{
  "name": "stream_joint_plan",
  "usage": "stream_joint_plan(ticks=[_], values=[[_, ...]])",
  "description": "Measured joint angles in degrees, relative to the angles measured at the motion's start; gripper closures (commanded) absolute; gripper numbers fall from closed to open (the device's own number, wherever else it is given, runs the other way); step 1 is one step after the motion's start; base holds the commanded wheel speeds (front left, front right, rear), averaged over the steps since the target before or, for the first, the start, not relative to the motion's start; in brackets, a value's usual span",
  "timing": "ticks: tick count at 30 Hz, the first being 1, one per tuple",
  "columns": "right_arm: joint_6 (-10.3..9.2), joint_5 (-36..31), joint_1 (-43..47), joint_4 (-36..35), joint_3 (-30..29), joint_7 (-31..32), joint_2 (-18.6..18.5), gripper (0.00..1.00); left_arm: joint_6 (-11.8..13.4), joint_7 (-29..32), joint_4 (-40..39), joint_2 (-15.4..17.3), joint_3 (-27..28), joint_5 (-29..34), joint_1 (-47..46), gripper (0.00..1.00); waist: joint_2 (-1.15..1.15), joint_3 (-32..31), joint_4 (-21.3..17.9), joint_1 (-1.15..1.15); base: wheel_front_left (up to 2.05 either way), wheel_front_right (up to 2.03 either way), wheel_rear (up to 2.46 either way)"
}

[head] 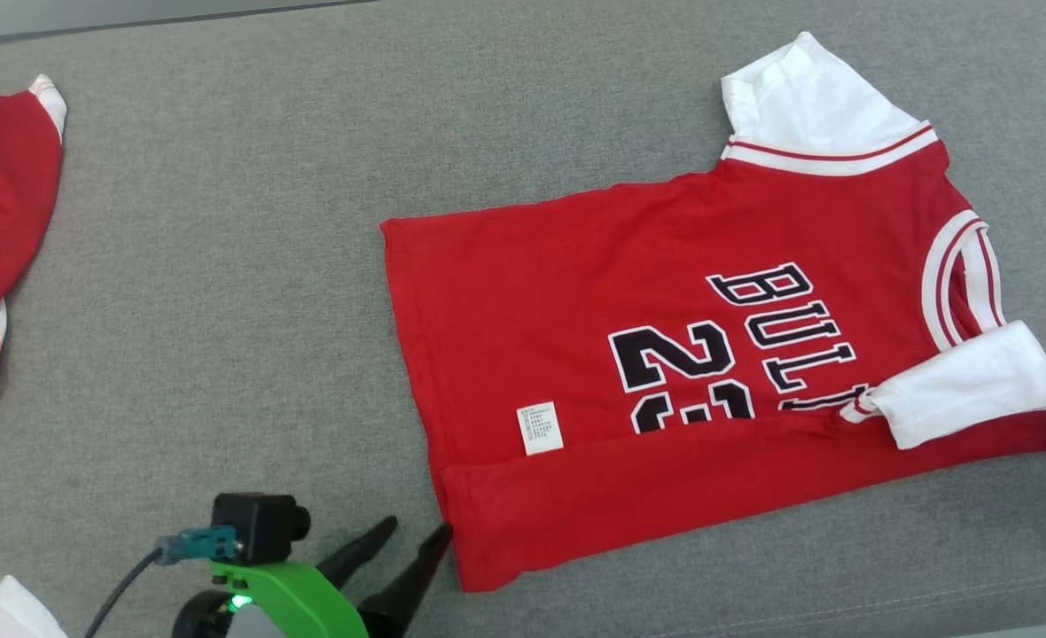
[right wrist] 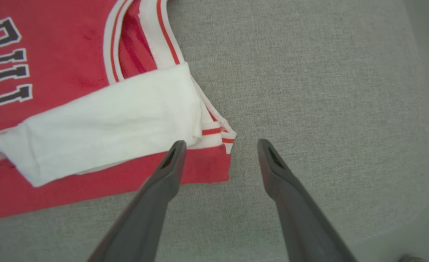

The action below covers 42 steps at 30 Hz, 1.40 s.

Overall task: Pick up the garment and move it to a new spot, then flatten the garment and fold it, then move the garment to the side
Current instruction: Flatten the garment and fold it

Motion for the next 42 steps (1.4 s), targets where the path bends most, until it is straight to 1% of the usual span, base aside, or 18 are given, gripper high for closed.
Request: stream_joint_plan(ticks=[2,4,7,10,13,15,18,21,24,28,32,38,40,41,42], values=[[-0.01,0.3,-0.6,-1.9,-0.8,0.3,-0.5,0.00,1.0,-0.5,-0.4,1.2,1.4,1.3,-0.4,0.00,0.00,0.4,0.1,0.00,0.00,0.00,0.00],[-0.01,0.6,-3.7,-4.7,-1.8,0.5,-1.0,0.00,1.9,-0.4,-0.6,2.5,2.7,3.0,-3.0,0.00,0.00,1.4,0.2,0.00,0.00,0.00,0.00],[-0.01,-0.7,-9.7,-7.1,-1.8,1.2,-1.4,0.00,2.3,0.6,-0.5,2.0,4.0,3.2,-9.1,0.00,0.00,3.1,0.3,0.00,0.00,0.00,0.00],[-0.01,-4.1,-19.4,-7.0,-0.1,1.5,-1.1,0.00,2.3,1.9,2.5,0.3,4.5,4.9,-17.7,0.00,0.00,5.8,0.6,0.00,0.00,0.00,0.00],[-0.01,-8.0,-29.5,-4.3,3.3,1.6,0.8,0.00,1.8,2.8,6.3,-2.4,4.1,5.8,-25.2,0.00,0.00,8.8,1.1,0.00,0.00,0.00,0.00],[-0.01,-10.8,-36.2,-1.0,4.9,1.0,2.7,0.00,1.5,3.1,8.6,-3.3,3.8,6.8,-29.2,0.00,0.00,10.9,1.5,0.00,0.00,0.00,0.00],[-0.01,-14.7,-45.3,4.9,7.0,-0.2,5.5,0.00,0.2,3.0,12.0,-5.7,3.1,7.3,-34.5,0.00,0.00,14.2,2.3,0.01,0.00,0.00,0.00],[-0.01,-18.1,-51.0,11.7,7.3,-1.5,6.8,0.00,-1.1,2.6,15.0,-7.6,1.8,8.0,-37.5,0.00,0.00,16.8,3.5,0.01,0.00,0.00,0.00],[0.00,-21.1,-54.7,17.5,8.2,-2.4,7.3,0.00,-2.3,2.1,16.9,-9.5,0.8,8.4,-40.0,0.00,0.00,18.5,5.3,0.01,0.00,0.00,0.00],[0.00,-22.0,-57.2,23.2,9.0,-5.0,9.3,0.00,-3.4,1.2,18.8,-11.3,-0.2,8.9,-41.8,0.00,0.00,20.2,7.7,0.01,0.00,0.00,0.00],[-0.02,-22.0,-58.5,26.8,9.7,-6.3,9.3,0.00,-4.0,0.7,19.9,-12.2,-0.8,9.2,-42.6,0.00,0.00,20.9,9.2,0.01,0.00,0.00,0.00],[-0.02,-20.0,-59.1,29.5,12.1,-7.1,8.4,0.00,-4.8,1.1,20.9,-12.0,-1.5,9.1,-43.0,0.00,0.00,20.3,8.9,0.01,0.00,0.00,0.00],[-0.01,-19.3,-59.1,30.0,12.8,-7.3,8.1,0.03,-4.8,1.3,21.1,-11.9,-1.5,8.9,-43.0,0.00,0.00,20.2,8.6,0.01,0.00,0.00,0.00],[-0.01,-19.1,-59.2,30.3,13.0,-7.5,8.0,0.00,-4.8,1.3,21.2,-11.8,-1.5,8.9,-43.0,0.00,0.00,20.1,8.5,0.01,0.00,0.00,0.00],[0.00,-18.9,-59.3,30.7,13.1,-7.8,8.0,0.00,-4.8,1.3,21.4,-11.8,-1.5,8.9,-43.0,0.00,0.00,20.1,8.3,0.00,0.00,0.00,0.00]])
